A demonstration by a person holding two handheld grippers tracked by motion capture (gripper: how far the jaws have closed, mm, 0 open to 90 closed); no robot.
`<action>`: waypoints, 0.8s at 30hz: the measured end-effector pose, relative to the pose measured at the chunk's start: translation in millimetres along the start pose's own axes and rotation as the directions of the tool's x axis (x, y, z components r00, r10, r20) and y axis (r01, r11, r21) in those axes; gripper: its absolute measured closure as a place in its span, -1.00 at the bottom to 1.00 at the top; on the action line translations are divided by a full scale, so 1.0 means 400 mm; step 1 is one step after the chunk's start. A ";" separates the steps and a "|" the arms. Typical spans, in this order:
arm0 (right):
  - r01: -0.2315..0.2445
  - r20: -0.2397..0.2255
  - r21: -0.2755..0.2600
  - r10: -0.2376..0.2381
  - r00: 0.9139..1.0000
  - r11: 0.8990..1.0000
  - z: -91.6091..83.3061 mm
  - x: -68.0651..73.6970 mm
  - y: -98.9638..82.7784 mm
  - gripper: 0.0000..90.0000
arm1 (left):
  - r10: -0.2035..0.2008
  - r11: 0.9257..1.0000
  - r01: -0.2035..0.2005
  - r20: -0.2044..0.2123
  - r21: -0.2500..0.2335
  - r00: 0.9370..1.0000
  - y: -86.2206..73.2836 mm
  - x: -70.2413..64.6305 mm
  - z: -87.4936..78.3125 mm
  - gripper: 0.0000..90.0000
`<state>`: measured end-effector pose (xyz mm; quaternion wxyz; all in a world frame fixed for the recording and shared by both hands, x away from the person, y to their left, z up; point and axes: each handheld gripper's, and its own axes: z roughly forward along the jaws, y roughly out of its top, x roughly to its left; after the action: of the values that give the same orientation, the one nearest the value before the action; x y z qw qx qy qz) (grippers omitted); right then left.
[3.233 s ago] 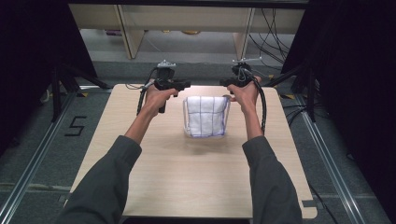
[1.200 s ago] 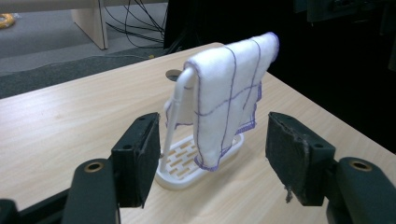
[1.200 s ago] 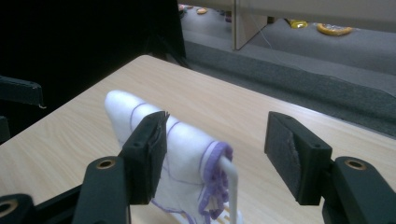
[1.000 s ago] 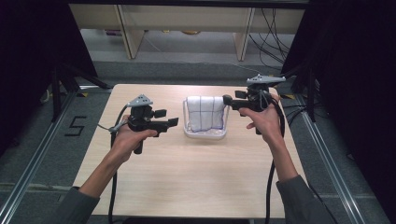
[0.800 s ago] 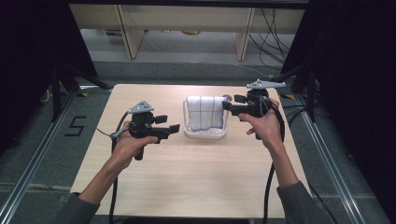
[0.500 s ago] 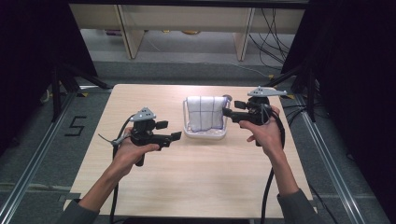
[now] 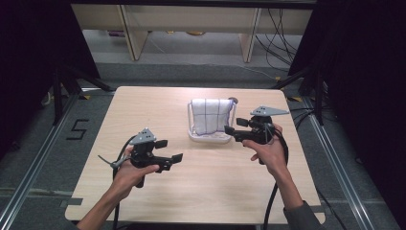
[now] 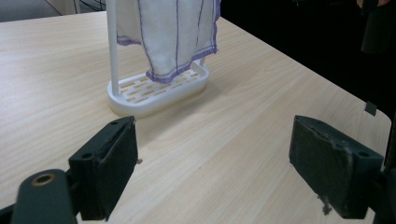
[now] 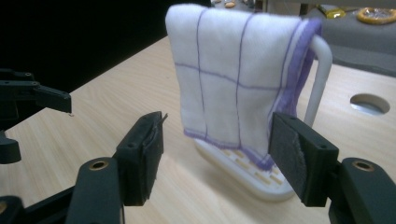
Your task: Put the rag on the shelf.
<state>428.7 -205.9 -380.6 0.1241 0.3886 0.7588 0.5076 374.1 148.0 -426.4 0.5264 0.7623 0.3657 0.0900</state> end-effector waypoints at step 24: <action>0.014 -0.012 0.058 -0.013 1.000 0.998 -0.008 0.036 -0.106 -0.21 | 0.048 0.997 -0.048 0.011 0.059 0.999 -0.105 -0.028 0.007 -0.66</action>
<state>397.7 -205.5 -413.1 0.1119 0.3842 0.7765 0.4867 348.1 146.1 -461.5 0.5030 0.7865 0.3472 0.0882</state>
